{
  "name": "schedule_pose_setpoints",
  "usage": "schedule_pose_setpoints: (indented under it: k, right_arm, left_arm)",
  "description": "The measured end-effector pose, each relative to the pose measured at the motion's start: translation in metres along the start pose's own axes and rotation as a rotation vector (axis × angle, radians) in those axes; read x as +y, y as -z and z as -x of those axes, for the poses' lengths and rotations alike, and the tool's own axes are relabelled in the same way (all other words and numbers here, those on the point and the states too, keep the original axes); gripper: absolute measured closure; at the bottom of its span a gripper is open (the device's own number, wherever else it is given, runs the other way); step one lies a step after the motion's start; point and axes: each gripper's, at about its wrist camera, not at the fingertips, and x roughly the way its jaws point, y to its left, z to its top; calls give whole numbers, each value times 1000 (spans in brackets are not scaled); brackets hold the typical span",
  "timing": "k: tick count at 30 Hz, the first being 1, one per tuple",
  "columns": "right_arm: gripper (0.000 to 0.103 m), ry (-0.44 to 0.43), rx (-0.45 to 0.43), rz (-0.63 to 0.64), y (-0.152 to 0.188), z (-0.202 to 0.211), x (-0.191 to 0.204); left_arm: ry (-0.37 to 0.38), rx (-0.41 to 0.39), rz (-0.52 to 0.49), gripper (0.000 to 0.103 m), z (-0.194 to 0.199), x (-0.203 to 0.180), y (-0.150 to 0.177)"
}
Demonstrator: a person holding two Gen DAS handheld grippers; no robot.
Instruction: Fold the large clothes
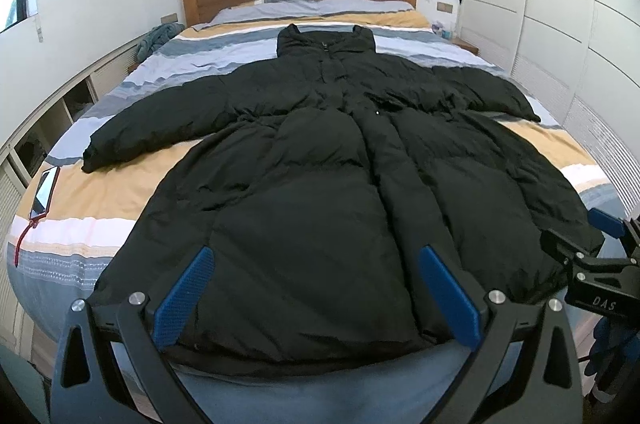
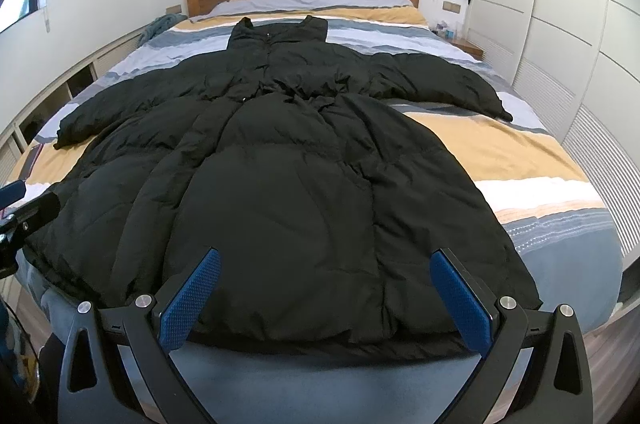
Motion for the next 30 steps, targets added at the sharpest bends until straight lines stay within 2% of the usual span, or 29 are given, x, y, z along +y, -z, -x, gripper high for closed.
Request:
schedule_pose_setpoints:
  k: [10,14,17,22,26,30]
  right_arm:
    - [0,-3,15,-13,-2,-10,-9]
    - [0,-3,1,-21,-15,-10,-17]
    - [0,-6,-25,-36,-37,-11,-27]
    - [0,-18,-46,-82,-89,-30,-56]
    - [0,-7,-50,-147,-133,-64,-94]
    - [0,14,-33,-261,-169,-115,-143]
  left_arm:
    - [43,68,-18,0,-12,-2,-5]
    - [18,44,-15,0,-12,5,-25]
    - [-16,4,14,0,-10,16,-51]
    - [-63,-21,90,0,-21,44,-96]
    - [-108,-30,149,0,-39,69,-128]
    - [-150,-5,196,0,-72,92,-147]
